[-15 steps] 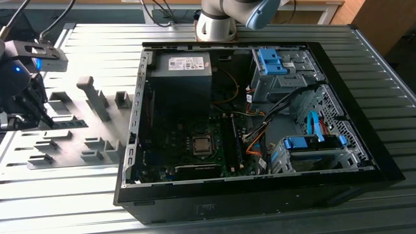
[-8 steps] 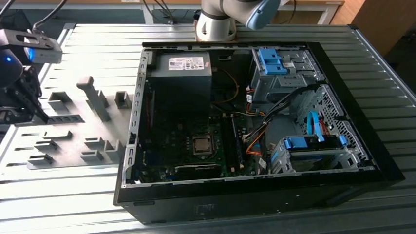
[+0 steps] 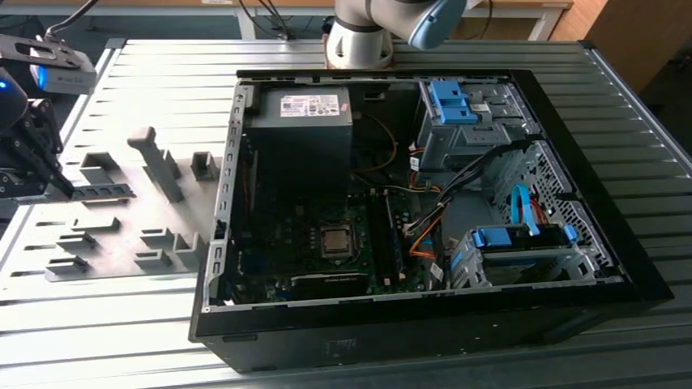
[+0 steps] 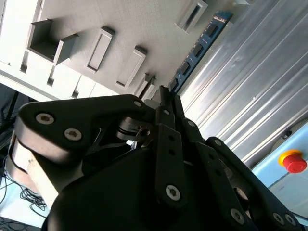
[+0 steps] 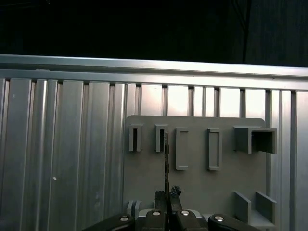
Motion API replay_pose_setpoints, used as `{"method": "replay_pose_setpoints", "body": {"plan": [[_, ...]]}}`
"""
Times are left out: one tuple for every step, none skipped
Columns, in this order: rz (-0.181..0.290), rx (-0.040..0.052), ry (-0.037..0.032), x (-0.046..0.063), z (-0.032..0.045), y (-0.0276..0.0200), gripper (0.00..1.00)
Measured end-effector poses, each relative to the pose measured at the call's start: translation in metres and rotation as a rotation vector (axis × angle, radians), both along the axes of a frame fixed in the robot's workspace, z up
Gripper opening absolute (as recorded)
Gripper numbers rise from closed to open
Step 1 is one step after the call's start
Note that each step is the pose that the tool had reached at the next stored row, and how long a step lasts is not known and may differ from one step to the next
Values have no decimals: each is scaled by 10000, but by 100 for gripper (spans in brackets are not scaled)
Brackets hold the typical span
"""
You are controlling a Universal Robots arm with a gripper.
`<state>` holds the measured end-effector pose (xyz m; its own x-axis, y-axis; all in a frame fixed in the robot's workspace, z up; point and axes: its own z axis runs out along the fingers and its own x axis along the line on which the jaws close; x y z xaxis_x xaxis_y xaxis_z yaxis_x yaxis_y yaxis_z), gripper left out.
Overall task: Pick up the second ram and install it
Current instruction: 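Pick up the second ram and move it above second insertion slot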
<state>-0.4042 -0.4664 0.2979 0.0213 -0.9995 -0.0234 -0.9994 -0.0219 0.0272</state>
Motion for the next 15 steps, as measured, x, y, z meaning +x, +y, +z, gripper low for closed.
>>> {"method": "replay_pose_setpoints", "body": {"plan": [[-1,-2,1,0,1,0,14],[0,-5,2,0,1,0,14],[0,-5,2,0,1,0,14],[0,-5,2,0,1,0,14],[0,-6,2,0,1,0,14],[0,-6,2,0,1,0,14],[0,-7,2,0,1,0,14],[0,-8,2,0,1,0,14],[0,-8,3,0,2,0,14],[0,-9,3,0,6,0,14],[0,-9,4,0,13,0,14],[0,-9,4,0,22,0,14],[0,-8,2,0,32,0,14],[0,-8,2,0,43,1,14],[0,-8,2,0,53,1,14]]}}
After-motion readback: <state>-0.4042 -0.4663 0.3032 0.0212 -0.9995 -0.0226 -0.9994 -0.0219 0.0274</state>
